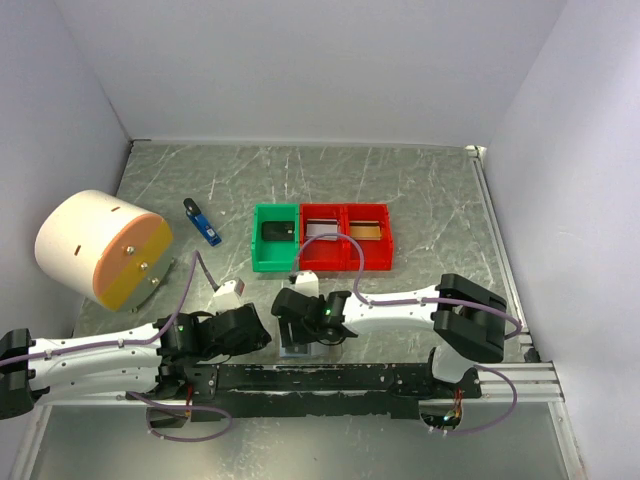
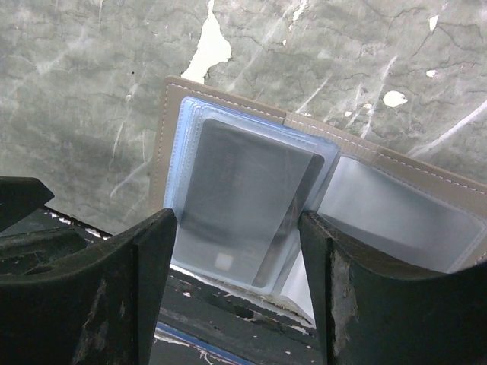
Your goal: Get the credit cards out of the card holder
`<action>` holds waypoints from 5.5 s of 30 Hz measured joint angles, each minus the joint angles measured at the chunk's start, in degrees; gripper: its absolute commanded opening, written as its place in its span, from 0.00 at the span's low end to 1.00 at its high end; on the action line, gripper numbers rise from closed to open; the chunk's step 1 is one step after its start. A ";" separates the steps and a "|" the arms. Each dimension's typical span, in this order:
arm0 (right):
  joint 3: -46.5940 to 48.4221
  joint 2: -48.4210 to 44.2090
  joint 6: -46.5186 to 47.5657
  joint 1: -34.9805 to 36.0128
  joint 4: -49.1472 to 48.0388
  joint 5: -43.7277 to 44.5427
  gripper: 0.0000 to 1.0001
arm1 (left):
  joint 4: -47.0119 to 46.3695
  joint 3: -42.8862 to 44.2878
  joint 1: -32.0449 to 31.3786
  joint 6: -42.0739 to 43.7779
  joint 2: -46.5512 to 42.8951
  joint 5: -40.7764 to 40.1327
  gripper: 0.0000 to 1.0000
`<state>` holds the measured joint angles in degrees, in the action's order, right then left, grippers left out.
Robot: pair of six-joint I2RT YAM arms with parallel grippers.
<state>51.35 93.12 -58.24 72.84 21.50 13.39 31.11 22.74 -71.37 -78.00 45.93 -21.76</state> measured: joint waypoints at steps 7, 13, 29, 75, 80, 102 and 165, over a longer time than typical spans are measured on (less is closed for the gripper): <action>-0.57 -0.20 0.20 0.09 -0.33 0.39 0.58 | -0.02 0.00 0.00 0.00 0.22 0.02 0.55; -4.63 -2.99 0.33 -0.55 -5.03 -0.55 0.58 | -0.22 0.00 0.00 0.17 0.15 0.04 0.56; -9.38 -5.55 0.55 -1.53 -12.68 -3.19 0.58 | -4.46 -0.02 0.00 2.14 -0.11 1.68 0.56; -15.26 -8.02 -0.52 -4.92 -22.16 -6.45 0.64 | -7.39 -1.84 0.00 2.64 -0.92 1.75 0.58; -12.59 -6.88 0.15 -4.76 -19.30 -6.51 0.69 | -7.69 -1.84 0.00 2.56 0.24 1.86 0.58; -7.04 -3.08 2.60 -1.92 -13.00 -1.31 0.61 | -3.45 -1.84 0.00 -0.04 -5.66 0.55 0.60; -11.56 -24.79 -0.24 -15.39 -13.11 -2.86 0.71 | -8.72 10.73 -0.46 10.38 17.09 4.79 0.07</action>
<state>39.79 68.34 -58.48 57.45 8.38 10.52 22.39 33.47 -71.83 -67.61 63.02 -16.97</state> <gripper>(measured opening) 0.722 0.072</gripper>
